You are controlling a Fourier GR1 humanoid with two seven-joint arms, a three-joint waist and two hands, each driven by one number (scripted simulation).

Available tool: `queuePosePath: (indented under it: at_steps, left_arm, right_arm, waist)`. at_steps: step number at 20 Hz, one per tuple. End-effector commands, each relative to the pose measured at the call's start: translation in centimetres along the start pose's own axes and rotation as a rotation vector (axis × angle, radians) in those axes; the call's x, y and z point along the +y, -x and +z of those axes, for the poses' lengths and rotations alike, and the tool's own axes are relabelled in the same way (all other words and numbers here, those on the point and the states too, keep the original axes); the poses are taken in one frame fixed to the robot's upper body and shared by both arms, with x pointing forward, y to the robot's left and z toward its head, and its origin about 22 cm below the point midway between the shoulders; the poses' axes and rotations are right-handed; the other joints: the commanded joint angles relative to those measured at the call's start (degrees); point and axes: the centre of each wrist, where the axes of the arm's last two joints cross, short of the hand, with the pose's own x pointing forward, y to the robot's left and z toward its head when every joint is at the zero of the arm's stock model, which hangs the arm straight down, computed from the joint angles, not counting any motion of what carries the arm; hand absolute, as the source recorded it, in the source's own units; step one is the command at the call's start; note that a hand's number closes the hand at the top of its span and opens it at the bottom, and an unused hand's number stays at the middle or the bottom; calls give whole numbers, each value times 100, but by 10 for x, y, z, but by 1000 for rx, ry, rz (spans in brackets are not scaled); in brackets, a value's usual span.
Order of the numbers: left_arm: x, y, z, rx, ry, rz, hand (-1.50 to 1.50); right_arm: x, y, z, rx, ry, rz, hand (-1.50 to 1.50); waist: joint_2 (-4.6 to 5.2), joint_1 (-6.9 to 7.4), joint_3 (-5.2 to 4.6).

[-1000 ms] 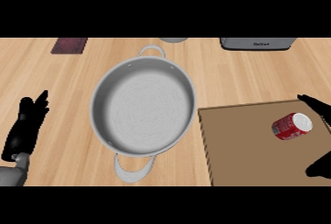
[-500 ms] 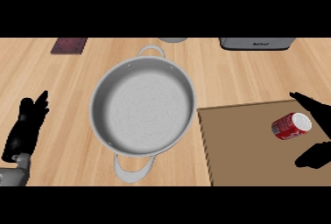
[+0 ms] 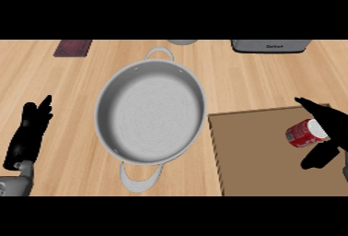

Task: Pick the can from the tray and place it in the pot

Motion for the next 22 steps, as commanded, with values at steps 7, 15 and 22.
queuePosePath:
  at_steps: [7,15,22]
  left_arm:
    - [20,-8,-9,0,-13,-2,0]
    - [7,3,-14,-9,-1,9,0]
    - [-11,7,-12,8,-2,-6,0]
  right_arm:
    - [8,36,-28,7,-23,-51,-150]
    - [30,7,-28,-3,-47,-32,150]
    - [26,21,-21,-89,103,55,150]
  waist:
    - [7,-5,2]
    - [1,-23,-1]
    - [-1,-40,-1]
